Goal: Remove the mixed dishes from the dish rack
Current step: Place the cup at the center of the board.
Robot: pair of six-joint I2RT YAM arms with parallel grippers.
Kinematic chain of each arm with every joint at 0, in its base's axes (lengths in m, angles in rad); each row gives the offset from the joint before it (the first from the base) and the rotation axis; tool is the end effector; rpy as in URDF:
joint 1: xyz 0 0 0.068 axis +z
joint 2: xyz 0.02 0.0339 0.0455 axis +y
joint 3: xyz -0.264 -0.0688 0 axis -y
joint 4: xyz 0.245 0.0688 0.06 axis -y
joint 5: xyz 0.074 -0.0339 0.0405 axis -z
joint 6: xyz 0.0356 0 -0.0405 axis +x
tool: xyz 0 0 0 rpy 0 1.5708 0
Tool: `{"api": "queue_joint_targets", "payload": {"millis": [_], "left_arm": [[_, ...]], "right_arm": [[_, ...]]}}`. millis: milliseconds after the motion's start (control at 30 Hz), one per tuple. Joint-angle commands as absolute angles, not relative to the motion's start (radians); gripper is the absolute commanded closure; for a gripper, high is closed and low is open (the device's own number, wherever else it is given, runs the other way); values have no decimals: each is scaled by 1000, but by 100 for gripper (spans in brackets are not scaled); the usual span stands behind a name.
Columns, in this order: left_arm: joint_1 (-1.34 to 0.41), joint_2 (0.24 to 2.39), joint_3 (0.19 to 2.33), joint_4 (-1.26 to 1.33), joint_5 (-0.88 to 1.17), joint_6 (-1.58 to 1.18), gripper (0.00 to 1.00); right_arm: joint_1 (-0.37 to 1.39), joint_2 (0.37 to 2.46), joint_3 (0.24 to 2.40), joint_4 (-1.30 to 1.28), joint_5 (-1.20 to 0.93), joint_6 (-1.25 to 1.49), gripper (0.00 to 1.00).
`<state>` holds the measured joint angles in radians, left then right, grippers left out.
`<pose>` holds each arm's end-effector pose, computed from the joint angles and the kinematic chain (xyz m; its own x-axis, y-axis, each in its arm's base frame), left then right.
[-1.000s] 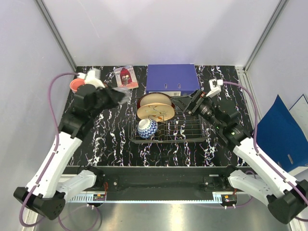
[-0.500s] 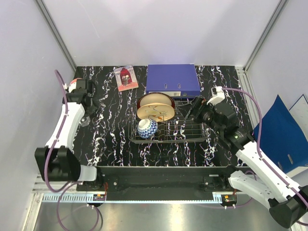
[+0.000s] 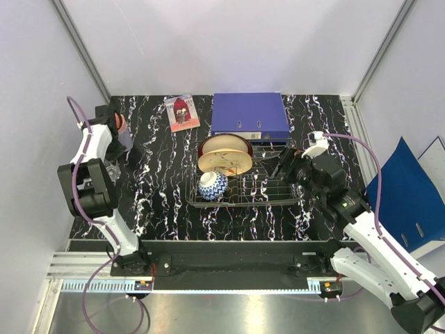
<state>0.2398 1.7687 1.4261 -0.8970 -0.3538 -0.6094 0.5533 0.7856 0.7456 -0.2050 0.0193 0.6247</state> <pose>0.3446 0.0969 0.2450 -0.5631 -0.6904 -0.4542 -0.7982 0.5967 0.0825 0.1594 0.0976 0.3238 -0.4654 0.3999 -0.7897 -0.2926 0.7725 0.5636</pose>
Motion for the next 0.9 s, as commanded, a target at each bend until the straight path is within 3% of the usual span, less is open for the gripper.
{"api": "queue_joint_targets", "payload": {"millis": [0, 300, 400, 667, 867], "left_arm": [[284, 1810, 1483, -853, -328, -606, 100], [328, 1868, 1459, -808, -293, -600, 100], [337, 1878, 1454, -804, -293, -598, 89], [356, 1876, 1457, -801, -264, -589, 75], [357, 1821, 1430, -792, -267, -584, 51]], "right_arm": [[551, 784, 742, -207, 52, 592, 5], [551, 819, 752, -210, 44, 594, 5], [551, 822, 750, -212, 46, 592, 5], [551, 831, 750, -210, 43, 591, 5], [551, 827, 746, -202, 38, 591, 5]]}}
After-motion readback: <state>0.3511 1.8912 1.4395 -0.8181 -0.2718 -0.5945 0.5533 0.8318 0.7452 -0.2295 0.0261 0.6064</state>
